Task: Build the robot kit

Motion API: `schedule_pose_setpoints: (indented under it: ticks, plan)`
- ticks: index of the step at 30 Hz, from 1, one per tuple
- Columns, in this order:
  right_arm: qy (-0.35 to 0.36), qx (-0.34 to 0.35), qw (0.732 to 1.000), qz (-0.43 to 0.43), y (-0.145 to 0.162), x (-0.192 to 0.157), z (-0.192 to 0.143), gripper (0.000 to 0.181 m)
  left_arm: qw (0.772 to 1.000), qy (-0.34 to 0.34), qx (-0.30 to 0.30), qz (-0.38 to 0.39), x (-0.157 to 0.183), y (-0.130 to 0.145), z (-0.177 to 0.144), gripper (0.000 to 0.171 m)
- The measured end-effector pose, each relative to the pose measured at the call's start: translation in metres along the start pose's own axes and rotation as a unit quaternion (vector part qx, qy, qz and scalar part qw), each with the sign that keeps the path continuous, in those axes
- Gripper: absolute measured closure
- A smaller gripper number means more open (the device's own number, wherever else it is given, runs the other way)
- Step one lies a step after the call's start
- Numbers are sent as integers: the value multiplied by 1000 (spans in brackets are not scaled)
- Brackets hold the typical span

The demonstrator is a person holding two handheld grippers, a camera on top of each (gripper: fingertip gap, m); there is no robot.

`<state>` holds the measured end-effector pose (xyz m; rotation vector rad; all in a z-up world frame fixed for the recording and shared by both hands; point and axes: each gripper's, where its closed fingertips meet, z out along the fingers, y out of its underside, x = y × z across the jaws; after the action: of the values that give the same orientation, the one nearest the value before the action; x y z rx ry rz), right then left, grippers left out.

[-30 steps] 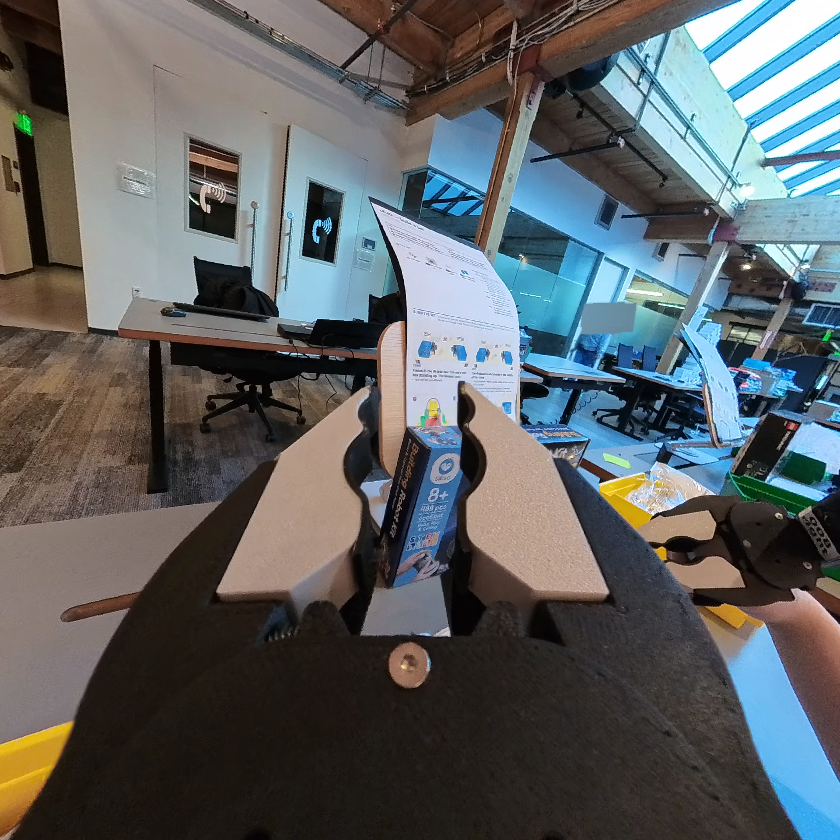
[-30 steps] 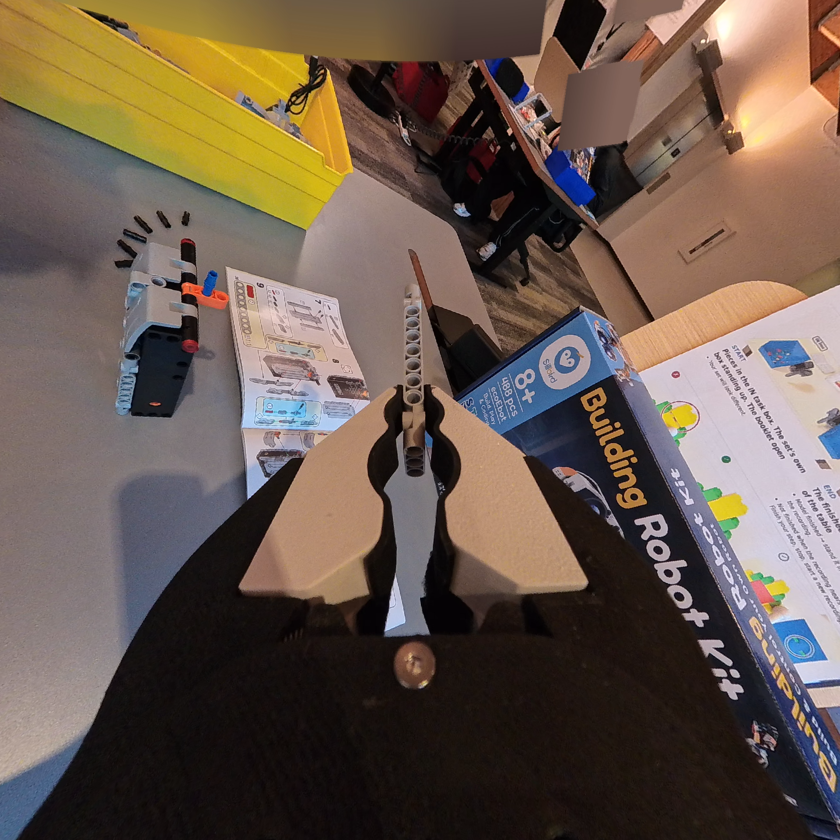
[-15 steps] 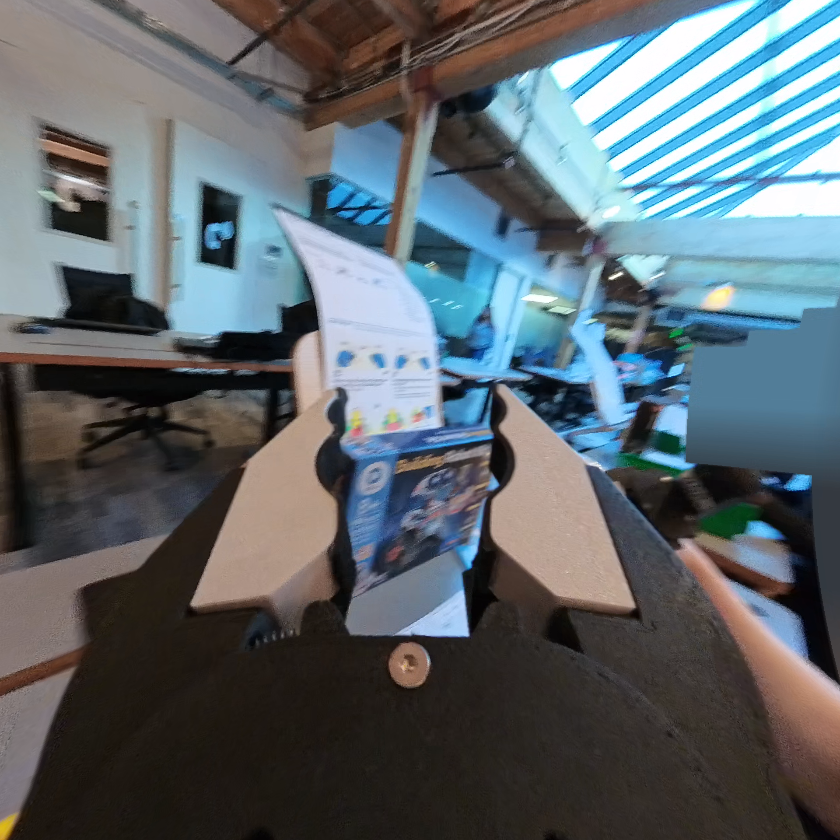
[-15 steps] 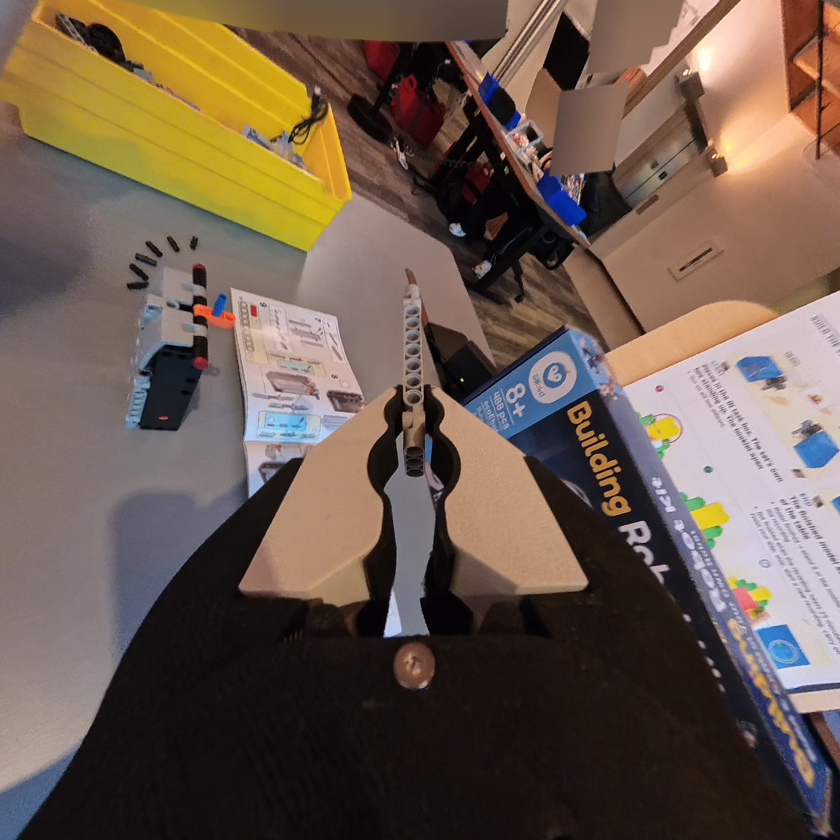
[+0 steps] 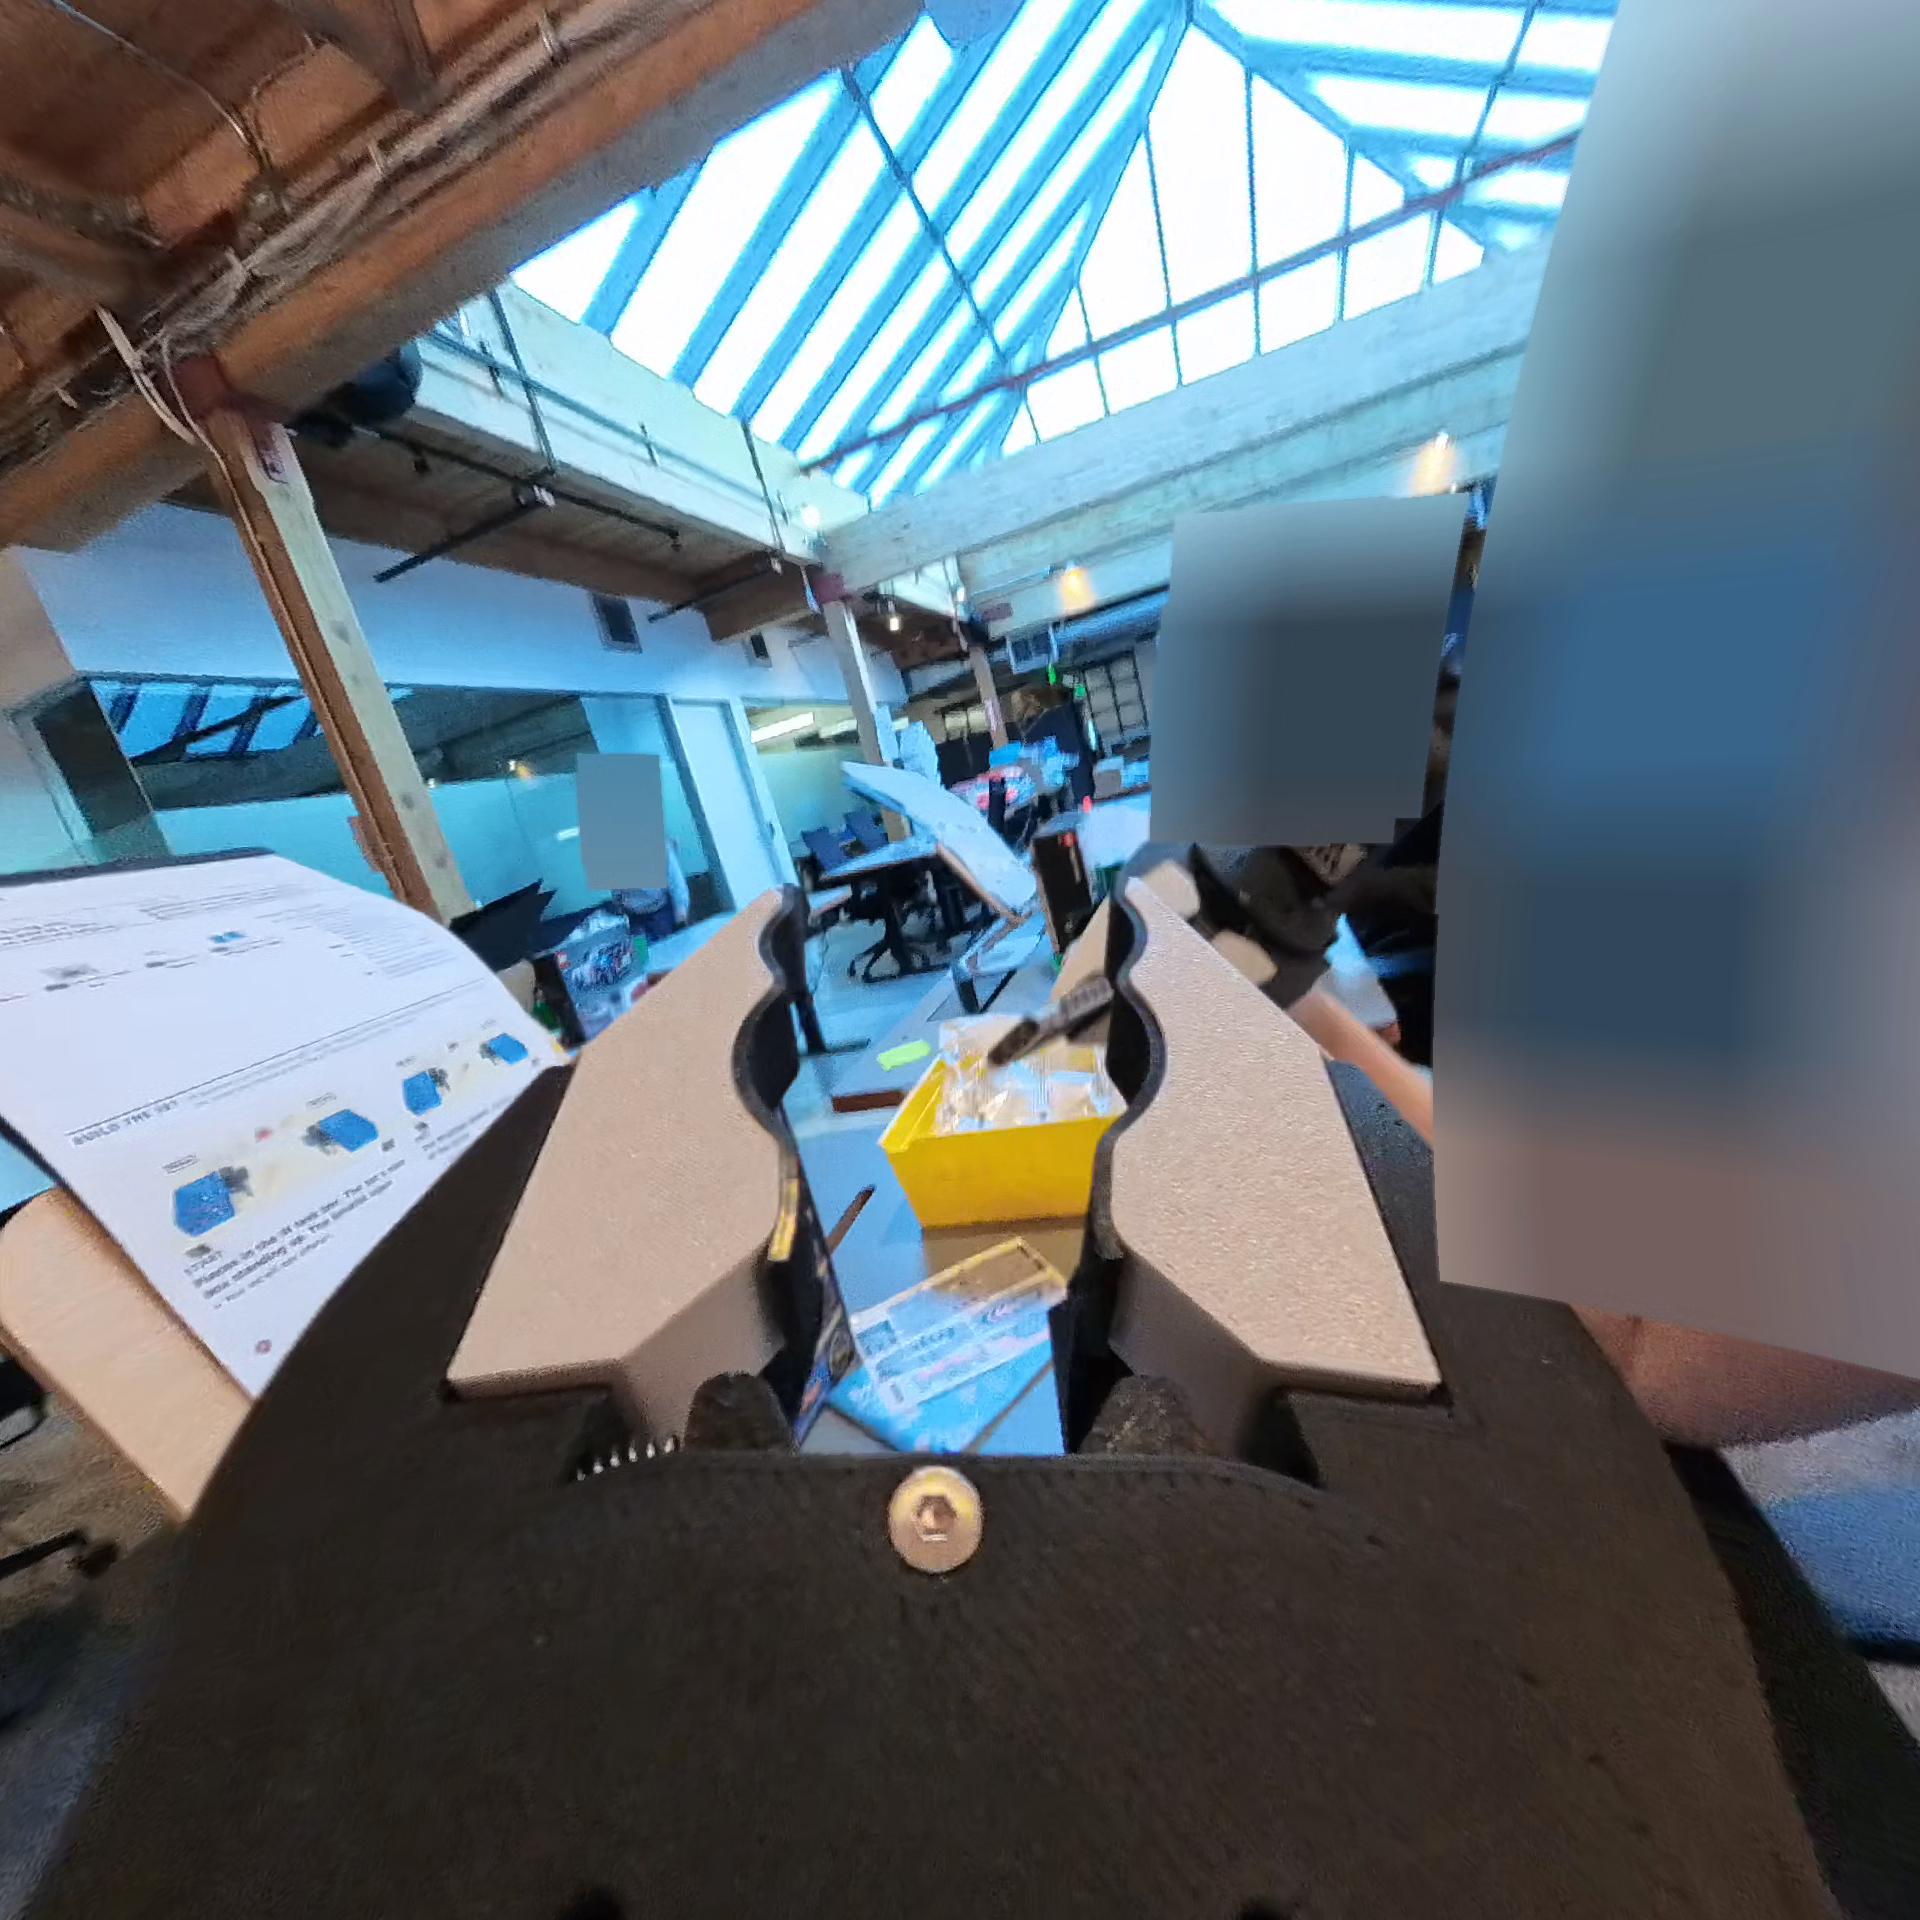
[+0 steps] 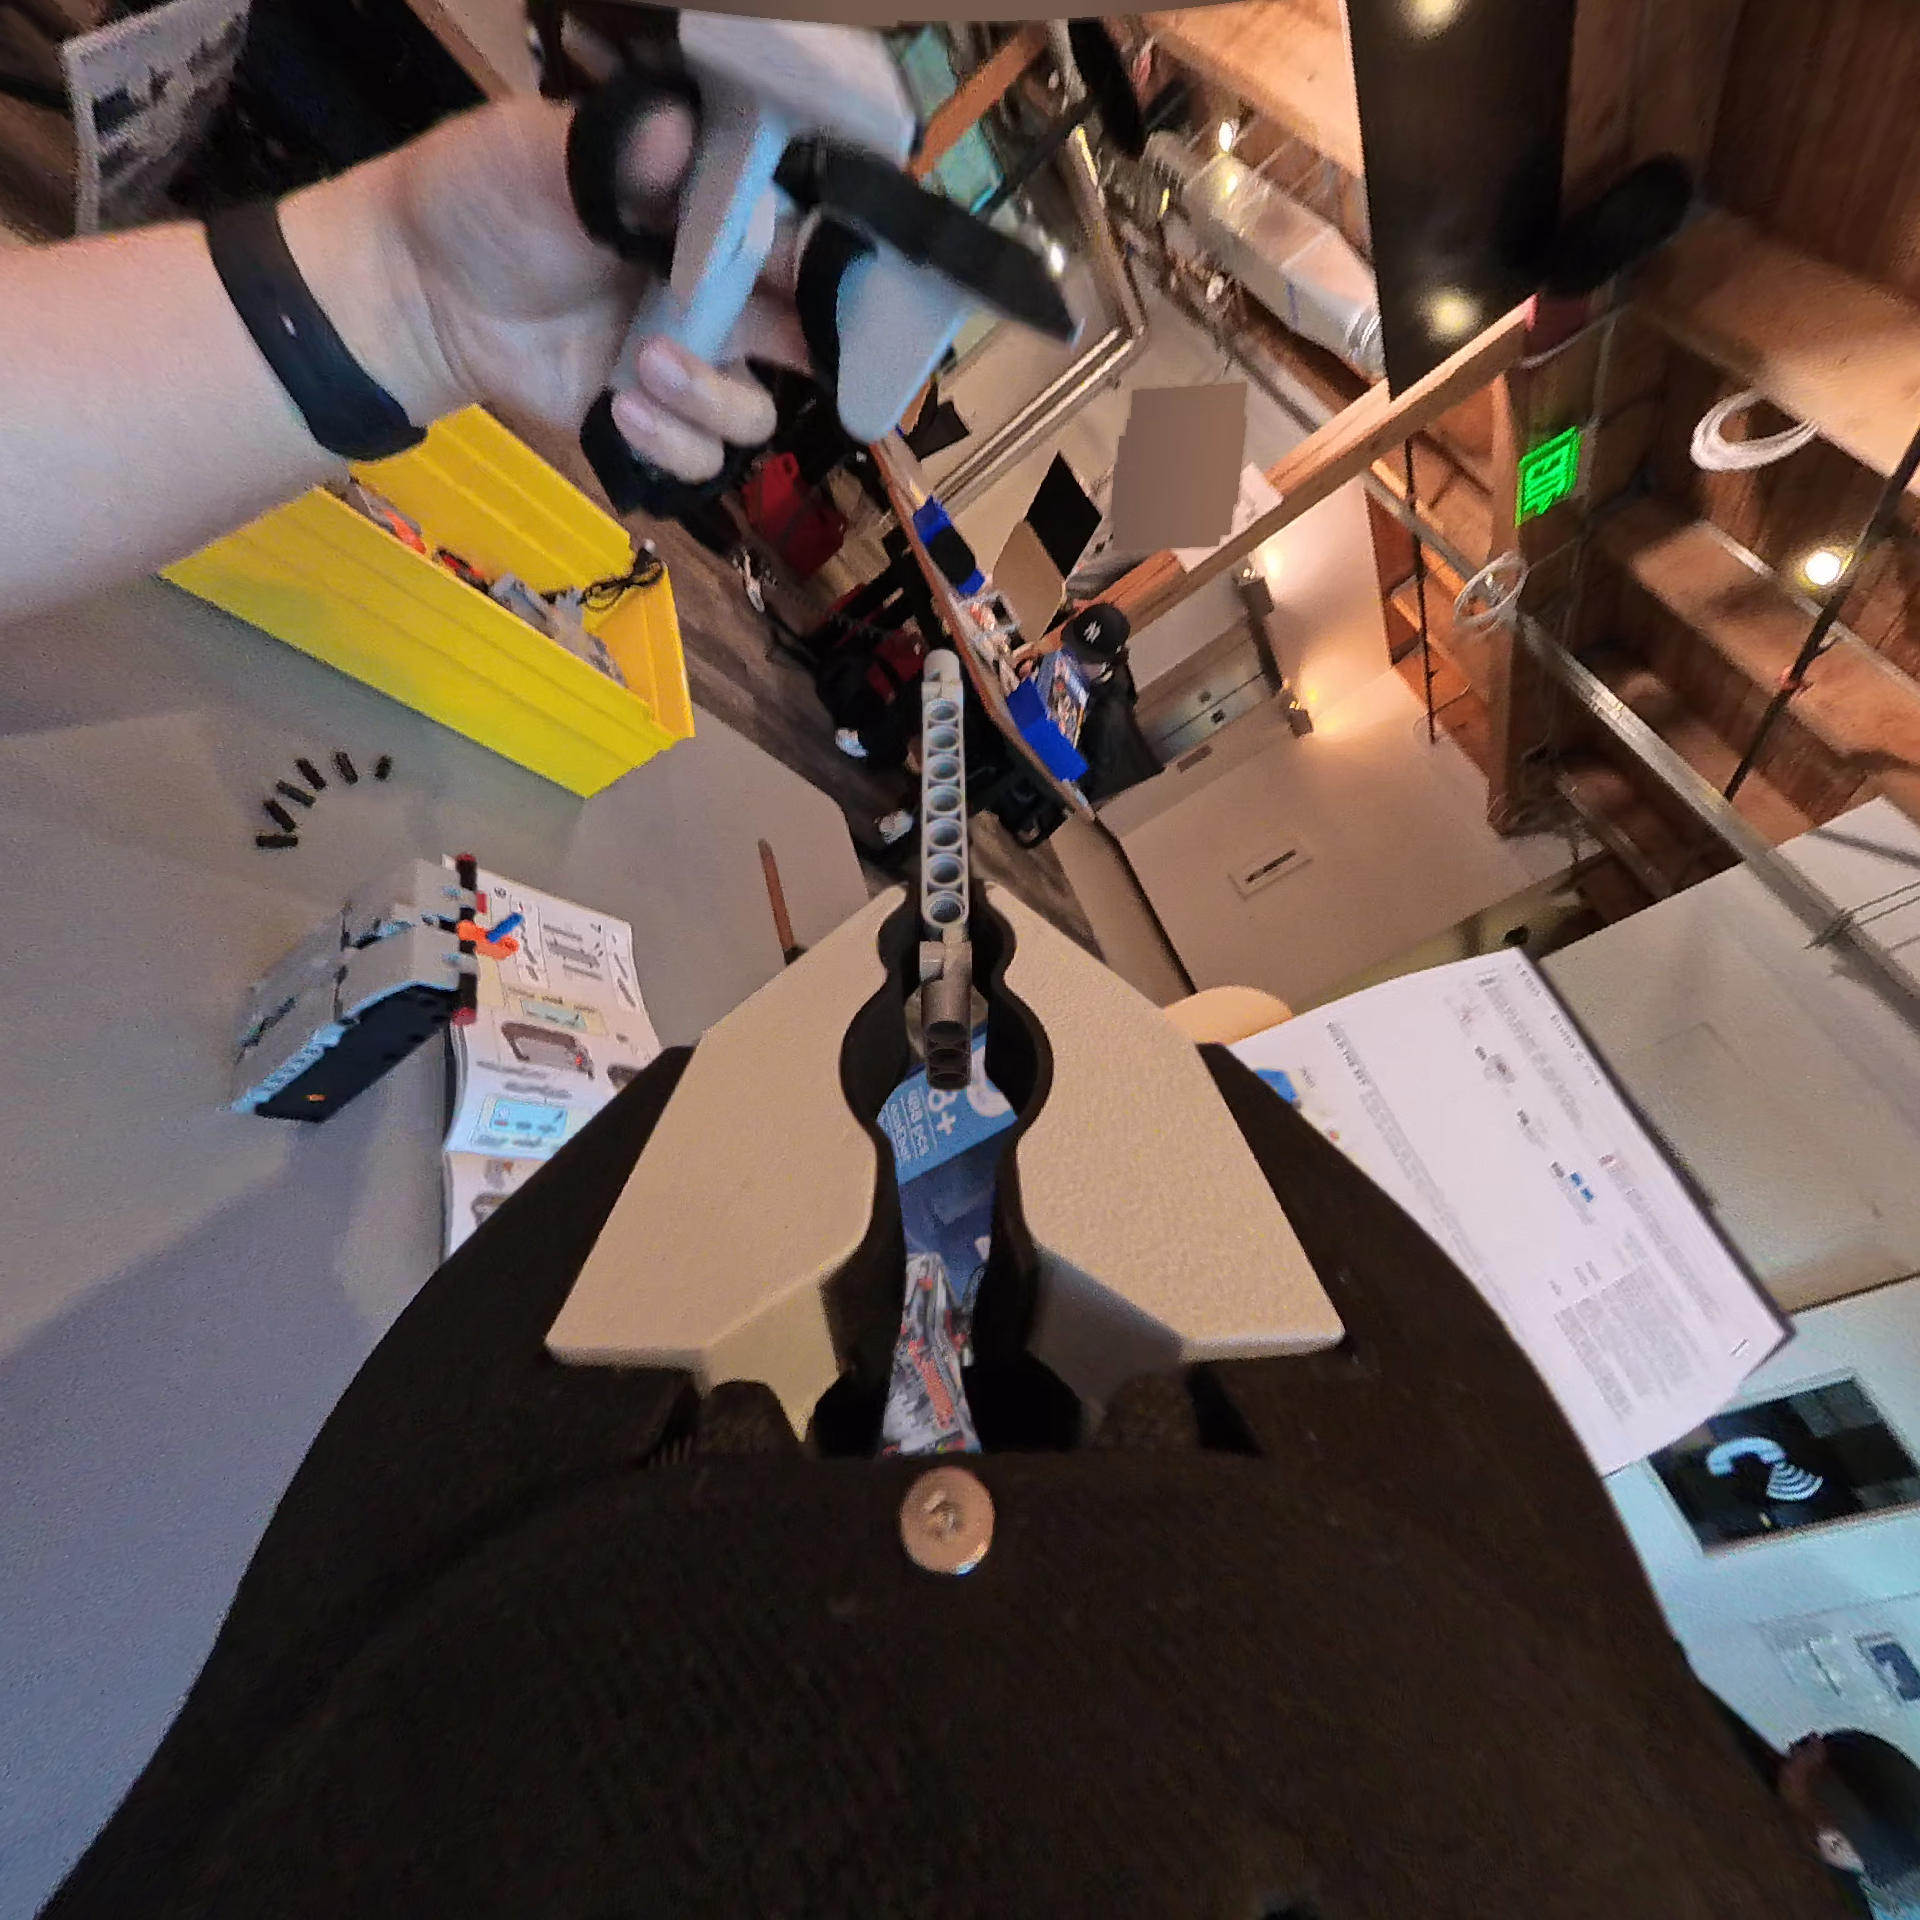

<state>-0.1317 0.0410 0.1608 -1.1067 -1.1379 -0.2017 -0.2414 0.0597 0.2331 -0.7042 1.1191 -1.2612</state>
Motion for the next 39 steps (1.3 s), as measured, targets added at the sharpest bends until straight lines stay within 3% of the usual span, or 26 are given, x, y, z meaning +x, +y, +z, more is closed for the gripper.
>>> schedule_pose_setpoints:
  ticks: [1, 4, 14, 22, 39]
  plan:
    - [3, 10, 1000, -3, -7, 1, -4, 175, 1000, 1, -20, 7, 5, 5, 4, 111]
    - [14, 27, 999, -12, -24, 3, -16, 175, 997, -25, -74, 24, 9, 23, 19, 90]
    - [41, 22, 998, -32, -33, 10, -34, 175, 993, 34, -106, 41, 48, 49, 64, 101]
    - [42, 18, 999, -29, -28, 11, -28, 174, 991, 63, -109, 43, 65, 51, 70, 100]
    - [44, 7, 999, -24, -18, 14, -23, 174, 987, 55, -141, 53, 64, 66, 75, 96]
